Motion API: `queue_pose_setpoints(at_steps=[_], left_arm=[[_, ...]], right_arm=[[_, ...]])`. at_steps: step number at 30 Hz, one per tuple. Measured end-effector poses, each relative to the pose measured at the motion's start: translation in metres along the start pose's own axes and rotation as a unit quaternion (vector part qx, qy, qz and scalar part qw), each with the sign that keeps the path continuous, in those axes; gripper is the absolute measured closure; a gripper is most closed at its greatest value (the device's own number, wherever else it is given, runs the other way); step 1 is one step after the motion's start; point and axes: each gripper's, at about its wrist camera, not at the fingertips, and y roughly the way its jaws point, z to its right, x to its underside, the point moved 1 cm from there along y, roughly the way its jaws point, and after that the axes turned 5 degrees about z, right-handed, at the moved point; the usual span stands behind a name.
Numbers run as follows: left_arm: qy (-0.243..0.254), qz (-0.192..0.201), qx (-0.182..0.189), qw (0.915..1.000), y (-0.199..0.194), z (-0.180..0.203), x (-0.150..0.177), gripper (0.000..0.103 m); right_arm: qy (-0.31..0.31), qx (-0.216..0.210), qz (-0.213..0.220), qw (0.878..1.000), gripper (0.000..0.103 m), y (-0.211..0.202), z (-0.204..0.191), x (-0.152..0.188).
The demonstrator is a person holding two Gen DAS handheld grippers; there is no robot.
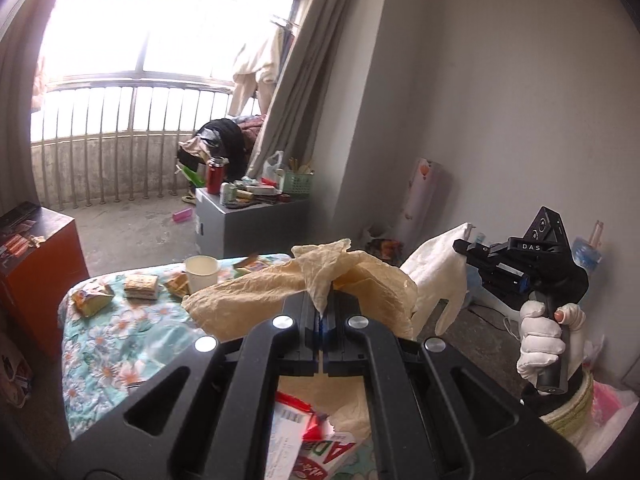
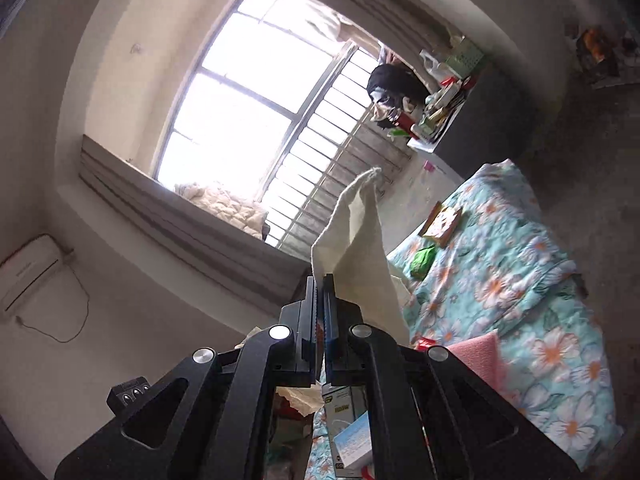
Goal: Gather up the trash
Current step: 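Carry the beige bag and white glove over the blue wastebasket with both grippers, then open both grippers to drop the bag and glove into the basket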
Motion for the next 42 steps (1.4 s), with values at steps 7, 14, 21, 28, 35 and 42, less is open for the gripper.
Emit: queue_pose_setpoints(at_steps=[7, 14, 21, 28, 35, 42], left_arm=[[0.059, -0.131, 0.126, 0.9817, 0.133, 0.109, 0.005, 0.103], [0.134, -0.285, 0.195, 0.9287, 0.282, 0.241, 0.07, 0.103], [0.17, -0.406, 0.205, 0.8744, 0.414, 0.332, 0.175, 0.103], [0.173, -0.464, 0.194, 0.8466, 0.502, 0.379, 0.259, 0.103], [0.155, -0.462, 0.171, 0.8564, 0.528, 0.395, 0.287, 0.049], [0.132, -0.408, 0.205, 0.8797, 0.486, 0.383, 0.233, 0.046]], right_arm=[[0.033, 0.118, 0.12, 0.985, 0.1, -0.128, 0.088, -0.044], [0.074, 0.253, 0.165, 0.95, 0.1, -0.188, 0.185, -0.053], [0.125, 0.352, 0.149, 0.916, 0.1, -0.196, 0.292, -0.056], [0.167, 0.396, 0.12, 0.895, 0.097, -0.179, 0.394, -0.08], [0.192, 0.427, 0.098, 0.878, 0.061, -0.163, 0.452, -0.085], [0.163, 0.424, 0.104, 0.885, 0.06, -0.171, 0.421, -0.07]])
